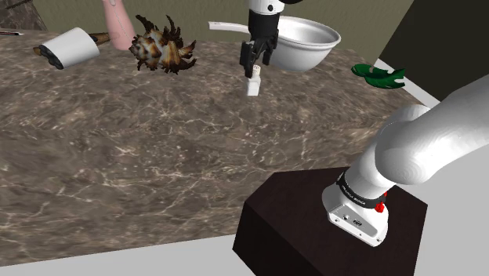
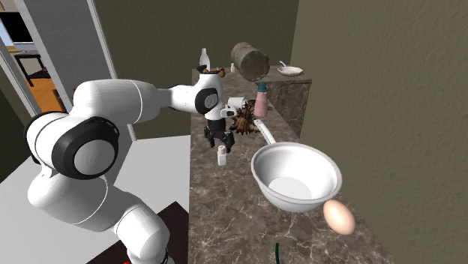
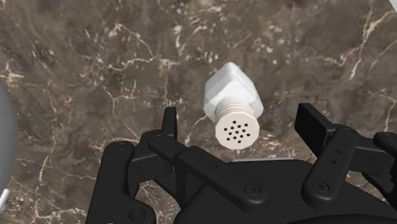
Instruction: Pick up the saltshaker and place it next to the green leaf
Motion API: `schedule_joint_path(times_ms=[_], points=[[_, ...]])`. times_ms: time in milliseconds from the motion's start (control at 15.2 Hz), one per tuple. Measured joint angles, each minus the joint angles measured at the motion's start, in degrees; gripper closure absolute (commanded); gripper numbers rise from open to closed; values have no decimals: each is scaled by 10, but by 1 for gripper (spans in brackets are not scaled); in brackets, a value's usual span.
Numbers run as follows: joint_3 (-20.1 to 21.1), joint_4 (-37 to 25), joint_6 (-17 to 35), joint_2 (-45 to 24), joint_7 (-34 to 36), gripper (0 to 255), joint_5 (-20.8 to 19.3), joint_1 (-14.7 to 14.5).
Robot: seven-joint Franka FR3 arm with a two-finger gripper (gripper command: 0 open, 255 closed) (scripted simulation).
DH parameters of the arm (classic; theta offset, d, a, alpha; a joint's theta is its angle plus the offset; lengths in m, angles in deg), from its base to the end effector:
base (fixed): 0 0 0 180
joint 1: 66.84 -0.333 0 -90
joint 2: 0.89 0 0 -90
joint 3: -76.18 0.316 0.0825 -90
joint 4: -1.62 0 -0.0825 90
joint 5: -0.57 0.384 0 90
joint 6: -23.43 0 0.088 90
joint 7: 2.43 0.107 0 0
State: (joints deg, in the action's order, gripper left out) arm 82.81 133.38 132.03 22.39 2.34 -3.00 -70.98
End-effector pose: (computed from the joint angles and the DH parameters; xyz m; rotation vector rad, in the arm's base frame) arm 0.4225 0.0796 0.5047 3.0326 0.1750 0.0196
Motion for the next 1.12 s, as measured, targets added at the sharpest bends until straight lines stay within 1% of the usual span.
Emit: schedule_joint_path(times_ms=[462,528,1122], points=[[0,5,7,-2,0,0,0,0],[0,5,7,-2,0,255,0,0],[0,5,7,-1,0,255,0,0]])
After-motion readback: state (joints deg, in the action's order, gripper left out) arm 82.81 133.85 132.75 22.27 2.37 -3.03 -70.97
